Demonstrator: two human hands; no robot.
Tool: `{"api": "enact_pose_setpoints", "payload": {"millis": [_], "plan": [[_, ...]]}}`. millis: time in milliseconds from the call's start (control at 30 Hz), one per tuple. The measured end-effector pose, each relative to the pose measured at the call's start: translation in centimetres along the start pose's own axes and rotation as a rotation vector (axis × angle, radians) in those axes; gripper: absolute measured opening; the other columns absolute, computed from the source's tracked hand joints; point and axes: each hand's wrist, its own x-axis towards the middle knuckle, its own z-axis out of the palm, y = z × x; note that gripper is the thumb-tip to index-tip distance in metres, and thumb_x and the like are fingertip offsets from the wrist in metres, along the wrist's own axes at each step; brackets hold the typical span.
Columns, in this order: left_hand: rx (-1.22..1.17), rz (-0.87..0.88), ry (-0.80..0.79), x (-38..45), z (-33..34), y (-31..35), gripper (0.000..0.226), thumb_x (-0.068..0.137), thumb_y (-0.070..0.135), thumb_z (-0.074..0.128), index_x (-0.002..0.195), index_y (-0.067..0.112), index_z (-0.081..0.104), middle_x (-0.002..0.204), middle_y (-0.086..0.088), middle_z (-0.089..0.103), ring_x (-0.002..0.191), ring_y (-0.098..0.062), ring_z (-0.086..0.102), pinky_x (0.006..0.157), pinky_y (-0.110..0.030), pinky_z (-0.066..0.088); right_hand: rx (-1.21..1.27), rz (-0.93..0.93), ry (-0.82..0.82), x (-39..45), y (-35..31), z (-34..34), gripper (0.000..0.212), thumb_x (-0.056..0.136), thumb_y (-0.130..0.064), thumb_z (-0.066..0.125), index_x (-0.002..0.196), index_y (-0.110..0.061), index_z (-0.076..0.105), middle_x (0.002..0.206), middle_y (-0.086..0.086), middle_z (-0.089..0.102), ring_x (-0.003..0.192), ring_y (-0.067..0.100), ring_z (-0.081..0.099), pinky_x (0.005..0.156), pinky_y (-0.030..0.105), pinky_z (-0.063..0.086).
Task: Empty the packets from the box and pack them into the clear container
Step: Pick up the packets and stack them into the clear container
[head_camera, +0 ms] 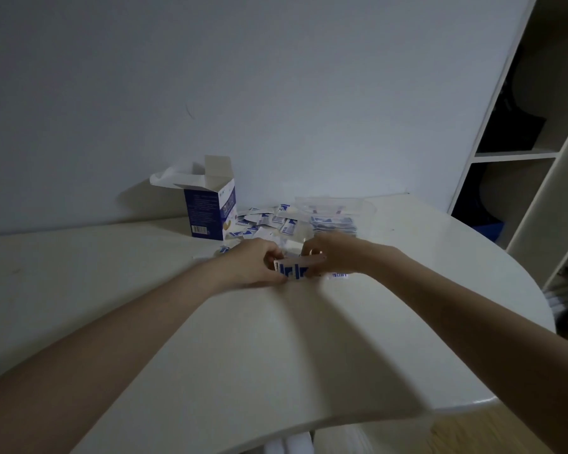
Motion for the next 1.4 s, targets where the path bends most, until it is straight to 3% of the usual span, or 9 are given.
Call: {"api": "enact_pose_setpoints", "payload": {"millis": [133, 333, 533, 867, 1000, 1100, 1233, 1333, 1400], "plan": [[0.012, 0.004, 0.025, 0.3, 0.5, 0.6, 0.011, 0.080, 0.017, 0.069, 0.090, 0.016, 0.065, 0.058, 0.011, 0.051, 0.050, -0.002, 0.046, 0.041, -0.004, 0.031, -0.040, 0.021, -0.009, -0.6, 1.8, -0.6, 0.034, 0.077, -0.036, 0.071, 0.105, -0.018, 0.065, 0.102, 0.003, 0.065, 0.083, 0.016, 0.052, 0.078, 0.031, 0.046], [0.031, 0.037, 0.021, 0.3, 1.1, 1.2, 0.007, 0.078, 0.015, 0.070, 0.083, 0.014, 0.064, 0.057, 0.009, 0.051, 0.049, 0.001, 0.043, 0.047, -0.008, 0.031, 0.064, 0.096, -0.114, -1.1, 2.7, -0.8, 0.024, 0.078, -0.028, 0.072, 0.092, -0.019, 0.054, 0.071, 0.000, 0.060, 0.048, 0.013, 0.054, 0.040, 0.018, 0.042], [0.006, 0.042, 0.038, 0.2, 1.2, 1.6, 0.021, 0.079, 0.016, 0.069, 0.100, 0.014, 0.068, 0.059, 0.012, 0.048, 0.051, 0.001, 0.042, 0.045, -0.006, 0.030, 0.032, 0.065, -0.080, -1.1, 1.9, -1.0, 0.015, 0.081, -0.013, 0.064, 0.090, -0.002, 0.069, 0.089, 0.012, 0.074, 0.075, 0.023, 0.069, 0.059, 0.020, 0.042], [0.061, 0.014, 0.085, 1.5, 0.5, 1.7, 0.008, 0.080, 0.012, 0.068, 0.087, 0.009, 0.070, 0.064, 0.006, 0.056, 0.058, -0.006, 0.049, 0.049, -0.008, 0.035, 0.120, 0.040, -0.015, -1.4, 2.8, -1.0, 0.008, 0.078, -0.003, 0.063, 0.074, -0.008, 0.068, 0.073, 0.010, 0.073, 0.050, 0.005, 0.057, 0.056, 0.020, 0.040], [-0.430, -0.048, 0.308, 4.2, -2.8, 3.2, 0.009, 0.083, 0.003, 0.066, 0.090, 0.007, 0.064, 0.070, 0.002, 0.060, 0.052, 0.000, 0.058, 0.056, -0.010, 0.048, 0.423, 0.077, 0.300, -0.7, 4.9, -5.0, 0.002, 0.083, -0.015, 0.066, 0.081, -0.014, 0.066, 0.066, -0.003, 0.067, 0.053, -0.004, 0.061, 0.057, 0.005, 0.044], [-0.658, -0.096, 0.375, 7.0, -4.3, 4.6, 0.016, 0.084, 0.001, 0.064, 0.100, -0.002, 0.063, 0.073, -0.005, 0.061, 0.056, -0.008, 0.061, 0.063, -0.014, 0.054, 0.832, 0.164, 0.550, 0.9, 6.6, -7.0, 0.013, 0.081, -0.011, 0.070, 0.090, -0.002, 0.068, 0.069, 0.007, 0.066, 0.061, 0.014, 0.064, 0.071, 0.022, 0.056], [-0.235, -0.155, 0.398, 10.5, -4.1, 6.0, 0.028, 0.081, 0.012, 0.069, 0.108, 0.010, 0.061, 0.085, -0.004, 0.060, 0.072, -0.017, 0.059, 0.065, -0.023, 0.048, 0.669, 0.375, 0.558, 3.1, 8.2, -7.7, 0.016, 0.082, -0.001, 0.062, 0.097, -0.001, 0.068, 0.061, 0.005, 0.057, 0.046, 0.009, 0.050, 0.041, 0.012, 0.041], [0.080, -0.197, 0.234, 12.6, -3.2, 6.8, 0.030, 0.079, 0.014, 0.069, 0.108, 0.011, 0.062, 0.100, -0.001, 0.057, 0.096, -0.022, 0.058, 0.086, -0.032, 0.044, 0.421, 0.488, 0.381, 4.4, 8.7, -7.3, 0.022, 0.078, -0.003, 0.066, 0.100, -0.003, 0.068, 0.069, 0.006, 0.057, 0.055, 0.013, 0.046, 0.045, 0.018, 0.035], [0.272, -0.227, 0.162, 13.5, -2.6, 7.3, 0.023, 0.080, 0.014, 0.064, 0.103, 0.014, 0.066, 0.101, 0.000, 0.063, 0.099, -0.023, 0.057, 0.097, -0.037, 0.035, 0.267, 0.526, 0.268, 5.2, 8.7, -6.7, 0.029, 0.075, -0.007, 0.069, 0.104, -0.004, 0.067, 0.091, 0.010, 0.067, 0.073, 0.019, 0.059, 0.056, 0.023, 0.047]]}}
